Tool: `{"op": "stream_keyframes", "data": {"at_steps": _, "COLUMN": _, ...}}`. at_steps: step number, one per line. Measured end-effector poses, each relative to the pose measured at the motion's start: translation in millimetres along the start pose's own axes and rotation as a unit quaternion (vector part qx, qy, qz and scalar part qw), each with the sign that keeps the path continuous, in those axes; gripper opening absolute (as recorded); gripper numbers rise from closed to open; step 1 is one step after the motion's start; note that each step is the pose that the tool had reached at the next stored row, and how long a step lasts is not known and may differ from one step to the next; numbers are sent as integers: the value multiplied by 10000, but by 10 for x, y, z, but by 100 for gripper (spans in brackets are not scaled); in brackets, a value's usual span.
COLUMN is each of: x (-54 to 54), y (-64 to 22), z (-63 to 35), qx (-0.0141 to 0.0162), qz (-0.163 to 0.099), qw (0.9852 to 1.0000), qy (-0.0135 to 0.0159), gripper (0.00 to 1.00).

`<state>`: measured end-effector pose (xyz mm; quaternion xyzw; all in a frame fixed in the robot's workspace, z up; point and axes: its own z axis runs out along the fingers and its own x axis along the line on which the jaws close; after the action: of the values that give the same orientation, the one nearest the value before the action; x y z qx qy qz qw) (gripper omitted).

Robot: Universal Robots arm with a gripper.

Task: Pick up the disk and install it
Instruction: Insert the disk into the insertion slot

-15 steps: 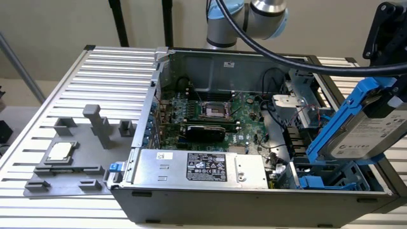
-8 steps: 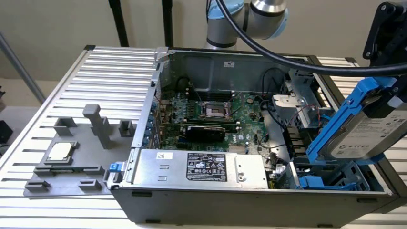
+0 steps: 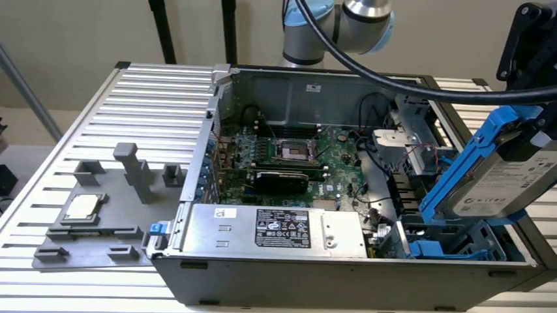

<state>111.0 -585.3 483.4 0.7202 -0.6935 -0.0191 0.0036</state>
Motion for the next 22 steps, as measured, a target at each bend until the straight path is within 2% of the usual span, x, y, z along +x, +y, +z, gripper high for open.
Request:
{"op": "stream_keyframes", "data": {"at_steps": 2, "x": 0, "y": 7, "z": 6, "qx": 12, "qz": 0, "qw": 10000, "qy": -2, "gripper": 33}}
{"op": "stream_keyframes", "data": {"at_steps": 4, "x": -2, "y": 60, "z": 27, "qx": 31, "qz": -1, "qw": 10000, "qy": 1, "gripper": 33}}
{"op": "stream_keyframes", "data": {"at_steps": 6, "x": -1, "y": 85, "z": 63, "qx": 33, "qz": -1, "qw": 10000, "qy": -1, "gripper": 33}}
{"op": "stream_keyframes", "data": {"at_steps": 11, "x": 1, "y": 82, "z": 144, "qx": 33, "qz": -1, "qw": 10000, "qy": 1, "gripper": 33}}
{"op": "stream_keyframes", "data": {"at_steps": 15, "x": 4, "y": 52, "z": 211, "qx": 34, "qz": 23, "qw": 10000, "qy": -9, "gripper": 33}}
{"op": "stream_keyframes", "data": {"at_steps": 22, "x": 16, "y": 35, "z": 244, "qx": 33, "qz": 56, "qw": 10000, "qy": -11, "gripper": 33}}
